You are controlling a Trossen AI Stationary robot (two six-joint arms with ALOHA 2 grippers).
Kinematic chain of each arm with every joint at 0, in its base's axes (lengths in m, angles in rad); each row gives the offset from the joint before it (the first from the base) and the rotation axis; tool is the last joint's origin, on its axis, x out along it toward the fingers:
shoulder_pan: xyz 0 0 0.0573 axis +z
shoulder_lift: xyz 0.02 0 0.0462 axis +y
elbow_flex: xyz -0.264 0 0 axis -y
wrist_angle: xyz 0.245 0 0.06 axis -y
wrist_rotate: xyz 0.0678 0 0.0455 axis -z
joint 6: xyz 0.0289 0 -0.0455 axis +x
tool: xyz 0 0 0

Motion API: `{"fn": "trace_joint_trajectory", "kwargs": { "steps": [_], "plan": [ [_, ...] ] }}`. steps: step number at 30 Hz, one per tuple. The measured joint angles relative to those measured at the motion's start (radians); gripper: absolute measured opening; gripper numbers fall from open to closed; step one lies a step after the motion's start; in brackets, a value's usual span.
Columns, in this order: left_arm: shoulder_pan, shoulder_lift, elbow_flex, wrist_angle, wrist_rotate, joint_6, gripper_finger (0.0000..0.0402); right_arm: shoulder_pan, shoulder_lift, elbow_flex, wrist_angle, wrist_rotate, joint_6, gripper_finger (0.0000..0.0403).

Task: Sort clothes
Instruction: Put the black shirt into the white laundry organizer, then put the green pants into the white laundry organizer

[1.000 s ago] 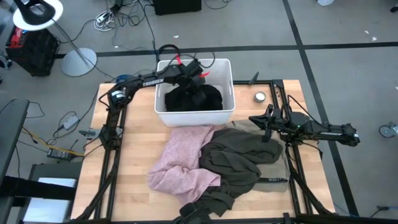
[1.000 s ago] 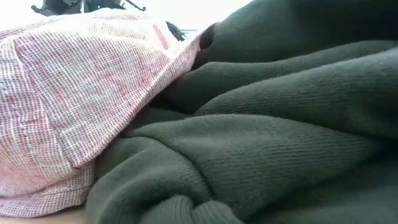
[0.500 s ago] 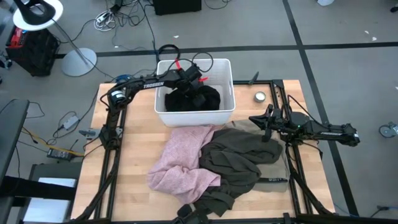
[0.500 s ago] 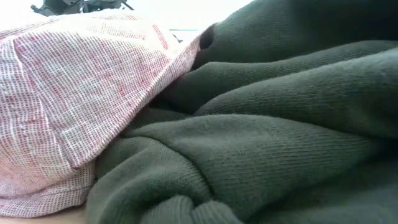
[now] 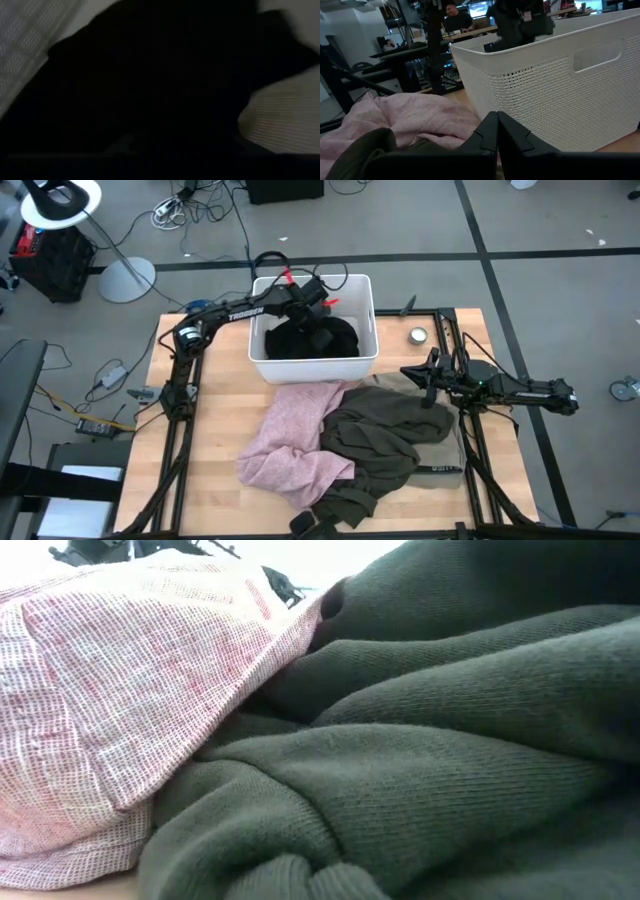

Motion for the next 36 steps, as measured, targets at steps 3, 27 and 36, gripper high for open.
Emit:
{"fn": "trace_joint_trajectory", "kwargs": {
  "steps": [3,27,36],
  "plan": [
    [-0.010,-0.001,0.059,-0.053,0.003,0.023,0.0133,0.000,0.000,0.000,0.000,0.000,0.000,0.0007],
    [-0.211,-0.146,0.511,-0.427,-0.224,-0.026,0.0126,0.000,0.000,0.000,0.000,0.000,0.000,0.0007],
    [-0.349,-0.311,0.509,-0.473,-0.323,-0.080,0.0109,0.000,0.000,0.000,0.000,0.000,0.000,0.0007]
  ]
}}
